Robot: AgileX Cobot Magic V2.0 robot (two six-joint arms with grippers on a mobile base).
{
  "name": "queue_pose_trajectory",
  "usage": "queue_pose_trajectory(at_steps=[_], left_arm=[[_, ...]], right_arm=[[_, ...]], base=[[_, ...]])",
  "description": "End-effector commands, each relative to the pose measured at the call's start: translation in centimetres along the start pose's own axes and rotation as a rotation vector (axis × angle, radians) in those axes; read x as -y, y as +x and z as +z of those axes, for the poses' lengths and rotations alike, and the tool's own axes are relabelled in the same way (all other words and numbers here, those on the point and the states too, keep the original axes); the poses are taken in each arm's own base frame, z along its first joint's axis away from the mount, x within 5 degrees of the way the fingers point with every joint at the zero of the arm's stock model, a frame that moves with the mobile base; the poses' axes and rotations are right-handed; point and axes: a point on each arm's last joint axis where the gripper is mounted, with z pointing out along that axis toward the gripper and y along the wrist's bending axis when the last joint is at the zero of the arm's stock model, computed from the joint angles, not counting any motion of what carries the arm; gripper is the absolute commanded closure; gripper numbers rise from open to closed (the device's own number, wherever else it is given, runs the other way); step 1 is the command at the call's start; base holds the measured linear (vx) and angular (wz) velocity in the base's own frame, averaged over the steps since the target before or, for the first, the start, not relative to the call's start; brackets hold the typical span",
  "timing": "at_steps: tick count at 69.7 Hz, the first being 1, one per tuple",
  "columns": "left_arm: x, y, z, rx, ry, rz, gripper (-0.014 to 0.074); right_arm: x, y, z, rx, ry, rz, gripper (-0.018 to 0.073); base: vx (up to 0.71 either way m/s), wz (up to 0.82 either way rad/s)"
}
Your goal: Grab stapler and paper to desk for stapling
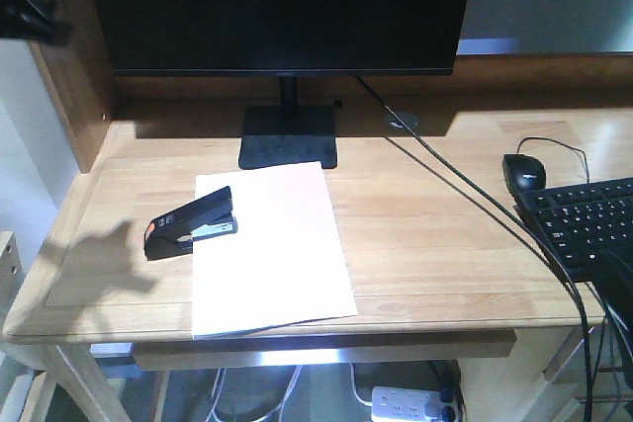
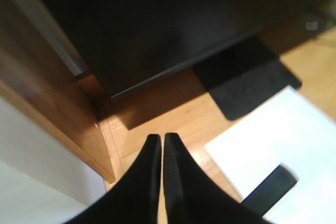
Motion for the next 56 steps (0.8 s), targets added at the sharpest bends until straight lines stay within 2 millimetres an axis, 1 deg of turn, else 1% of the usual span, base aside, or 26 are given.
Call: queue_pose_trajectory(at_steps=[1, 6, 14, 15, 23, 24, 32, 33, 37, 40, 42, 45, 49, 50, 53, 56], left_arm=[[0.0, -2.0, -3.7, 0.141, -0.049, -0.121, 0.0603], [0.2, -2.0, -4.7, 0.142, -0.036, -0.208, 0.0603], [0.8, -2.1, -6.6, 0.165, -0.022, -0.210, 0.0603], [1.0, -2.1, -7.0, 0.177, -0.019, -0.215, 0.0603], [1.8, -1.0, -9.2, 0.284, -0.029, -0.261, 0.0603], [1.9, -0.8, -9.8, 0.302, -0.036, -0.261, 0.0603], [2.7, 1.8, -11.7, 0.393, -0.099, -0.271, 0.0603], [2.9, 2.1, -12.3, 0.412, -0.108, -0.270, 0.0603], [3.4, 3.9, -13.1, 0.445, -0.136, -0.267, 0.0603], [3.9, 5.4, -13.7, 0.463, -0.150, -0.272, 0.0603], [4.3, 6.4, -14.5, 0.483, -0.157, -0.271, 0.0603], [5.0, 8.4, -14.9, 0.481, -0.162, -0.274, 0.0603], [5.8, 10.3, -15.6, 0.486, -0.170, -0.261, 0.0603], [6.0, 10.8, -16.0, 0.499, -0.173, -0.257, 0.0603], [6.7, 12.7, -16.3, 0.499, -0.177, -0.255, 0.0603], [7.1, 14.1, -16.6, 0.511, -0.183, -0.255, 0.0603]], right_arm=[[0.3, -0.9, 0.0, 0.021, 0.029, -0.046, -0.0001], [0.3, -0.9, 0.0, 0.021, 0.029, -0.046, -0.0001], [0.3, -0.9, 0.0, 0.021, 0.029, -0.046, -0.0001], [0.3, -0.9, 0.0, 0.021, 0.029, -0.046, -0.0001], [0.3, -0.9, 0.0, 0.021, 0.029, -0.046, -0.0001], [0.3, -0.9, 0.0, 0.021, 0.029, -0.046, -0.0001], [0.3, -0.9, 0.0, 0.021, 0.029, -0.046, -0.0001], [0.3, -0.9, 0.0, 0.021, 0.029, -0.046, -0.0001], [0.3, -0.9, 0.0, 0.021, 0.029, -0.046, -0.0001], [0.3, -0.9, 0.0, 0.021, 0.029, -0.046, -0.0001], [0.3, -0.9, 0.0, 0.021, 0.029, -0.046, -0.0001], [0.3, -0.9, 0.0, 0.021, 0.029, -0.046, -0.0001], [0.3, -0.9, 0.0, 0.021, 0.029, -0.046, -0.0001], [0.3, -0.9, 0.0, 0.021, 0.029, -0.046, -0.0001], [0.3, -0.9, 0.0, 0.021, 0.029, -0.046, -0.0001], [0.3, -0.9, 0.0, 0.021, 0.029, -0.046, -0.0001]], base=[[0.00, 0.00], [0.00, 0.00], [0.00, 0.00], [0.00, 0.00], [0.00, 0.00], [0.00, 0.00], [0.00, 0.00], [0.00, 0.00], [0.00, 0.00], [0.00, 0.00], [0.00, 0.00], [0.00, 0.00], [0.00, 0.00], [0.00, 0.00], [0.00, 0.00], [0.00, 0.00]])
